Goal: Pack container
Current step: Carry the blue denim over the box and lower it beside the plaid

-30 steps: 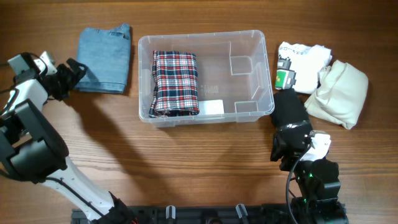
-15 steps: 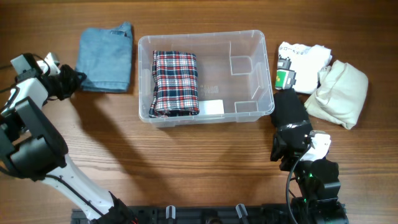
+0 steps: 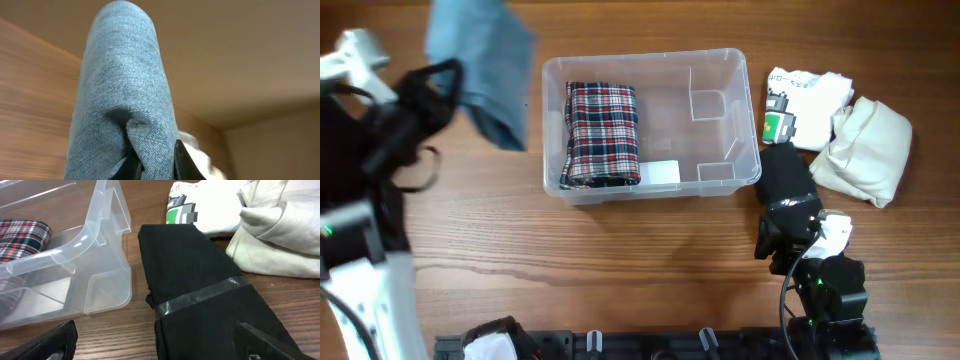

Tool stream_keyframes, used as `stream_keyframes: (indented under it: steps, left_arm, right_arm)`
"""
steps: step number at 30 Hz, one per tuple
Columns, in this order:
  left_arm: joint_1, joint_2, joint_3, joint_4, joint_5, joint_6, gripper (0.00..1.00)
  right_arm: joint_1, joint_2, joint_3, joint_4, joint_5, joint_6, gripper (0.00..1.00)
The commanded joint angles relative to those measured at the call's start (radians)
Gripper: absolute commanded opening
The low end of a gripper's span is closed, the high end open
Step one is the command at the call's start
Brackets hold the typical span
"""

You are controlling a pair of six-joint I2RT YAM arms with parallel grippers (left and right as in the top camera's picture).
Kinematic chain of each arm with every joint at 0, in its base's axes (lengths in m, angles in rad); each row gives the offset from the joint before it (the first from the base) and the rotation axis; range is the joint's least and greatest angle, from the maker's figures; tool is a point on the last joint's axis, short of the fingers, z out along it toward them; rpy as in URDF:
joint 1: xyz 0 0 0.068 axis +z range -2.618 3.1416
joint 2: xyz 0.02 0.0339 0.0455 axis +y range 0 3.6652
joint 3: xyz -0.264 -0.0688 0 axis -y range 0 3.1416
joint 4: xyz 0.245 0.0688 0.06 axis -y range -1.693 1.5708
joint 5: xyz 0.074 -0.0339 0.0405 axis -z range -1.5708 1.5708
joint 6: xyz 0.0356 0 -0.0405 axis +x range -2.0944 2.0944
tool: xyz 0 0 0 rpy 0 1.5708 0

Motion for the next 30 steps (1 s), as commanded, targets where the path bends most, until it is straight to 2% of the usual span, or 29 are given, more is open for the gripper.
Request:
stream_keyframes:
  steps: [1,2,5,10,15,19,24,30]
  left_arm:
    - [-0.238,-0.037,0.013,0.012,-0.206,-0.201,0.04]
    - [-0.34,-0.021,0.012,0.013,-0.337,-0.236,0.04]
    - [-0.566,0.068,0.011,0.038,-0.581,-0.333,0.04]
    - [-0.84,0.319,0.011,0.177,-0.797,-0.48,0.04]
    - [-0.971,0.552,0.012,0.395,-0.832,-0.515,0.04]
    - [-1.015,0.631,0.012,0.455,-0.847,-0.583,0.04]
    - [-1.039,0.629,0.012,0.497,-0.827,-0.586,0.04]
    - [-1.063,0.537,0.012,0.597,-0.824,-0.585,0.04]
  right_arm:
    - [-0.007,-0.003,-0.002,0.003,-0.008,0.004,1.0]
    - [-0.007,-0.003,-0.002,0.003,-0.008,0.004,1.0]
    - [-0.007,-0.003,-0.002,0.003,-0.008,0.004,1.0]
    - [-0.007,-0.003,-0.002,0.003,-0.008,0.004,1.0]
    - [-0.007,-0.003,-0.002,0.003,-0.008,0.004,1.0]
    - [-0.007,-0.003,-0.002,0.003,-0.008,0.004,1.0]
    - [-0.007,-0.003,-0.002,0.003,-0.008,0.004,1.0]
    - [-0.007,-0.003,-0.002,0.003,-0.008,0.004,1.0]
